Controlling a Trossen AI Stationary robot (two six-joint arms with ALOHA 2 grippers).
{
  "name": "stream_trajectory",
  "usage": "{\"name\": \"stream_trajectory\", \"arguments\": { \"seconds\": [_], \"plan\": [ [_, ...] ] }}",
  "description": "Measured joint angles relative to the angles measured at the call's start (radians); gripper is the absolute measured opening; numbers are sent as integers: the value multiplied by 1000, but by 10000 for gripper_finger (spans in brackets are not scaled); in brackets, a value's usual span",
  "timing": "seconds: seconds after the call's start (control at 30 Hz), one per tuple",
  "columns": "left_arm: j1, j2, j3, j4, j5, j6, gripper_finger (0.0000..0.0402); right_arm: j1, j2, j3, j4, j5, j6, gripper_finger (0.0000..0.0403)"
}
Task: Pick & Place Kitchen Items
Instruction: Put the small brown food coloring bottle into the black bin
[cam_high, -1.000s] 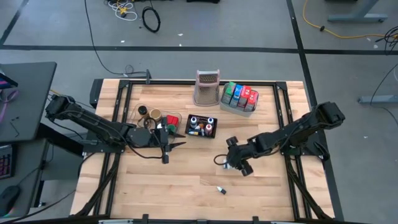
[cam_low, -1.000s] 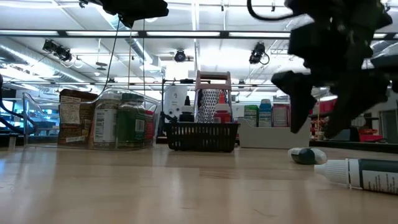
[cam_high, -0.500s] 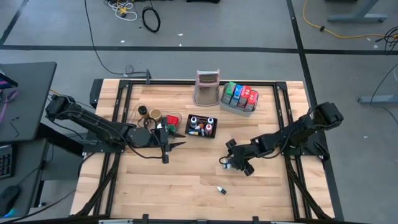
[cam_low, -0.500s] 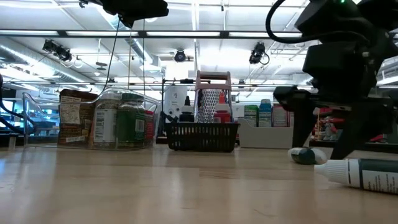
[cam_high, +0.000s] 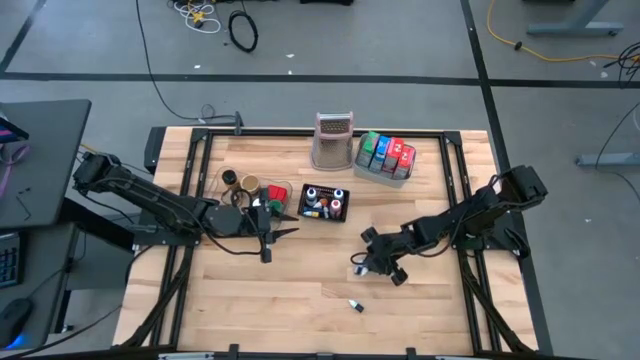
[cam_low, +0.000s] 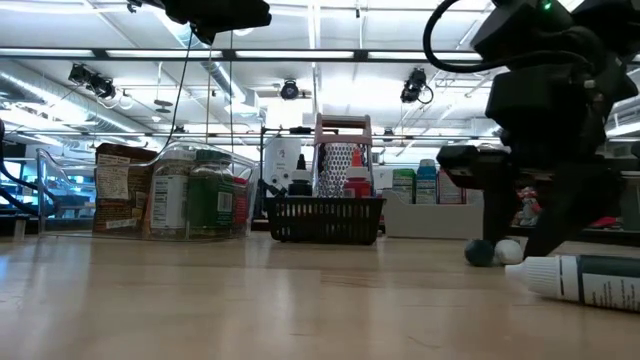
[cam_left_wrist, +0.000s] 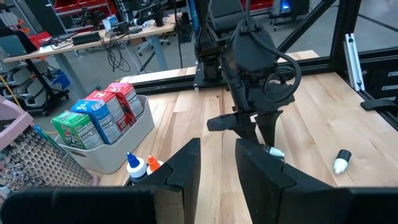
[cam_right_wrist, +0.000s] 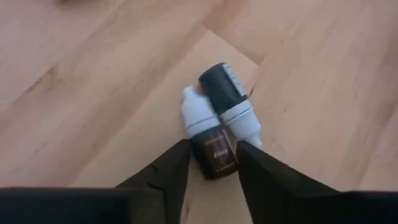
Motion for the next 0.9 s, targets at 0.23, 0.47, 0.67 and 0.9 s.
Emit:
{"name": "stream_trajectory", "arguments": {
  "seconds": [0.23, 0.47, 0.67, 0.9],
  "plan": [
    [0, 0, 0, 0, 0, 0, 110, 1, 1, 0, 0, -2, 7, 101],
    [0, 0, 0, 0, 0, 6, 110, 1, -23, 2, -30, 20, 56, 91],
    [0, 0, 0, 0, 0, 16, 110, 0, -84, 62, -90, 91, 51, 94],
    [0, 0, 0, 1, 0, 8, 110, -9, -126, 137, 7, 152, -40, 89]
  ]
}}
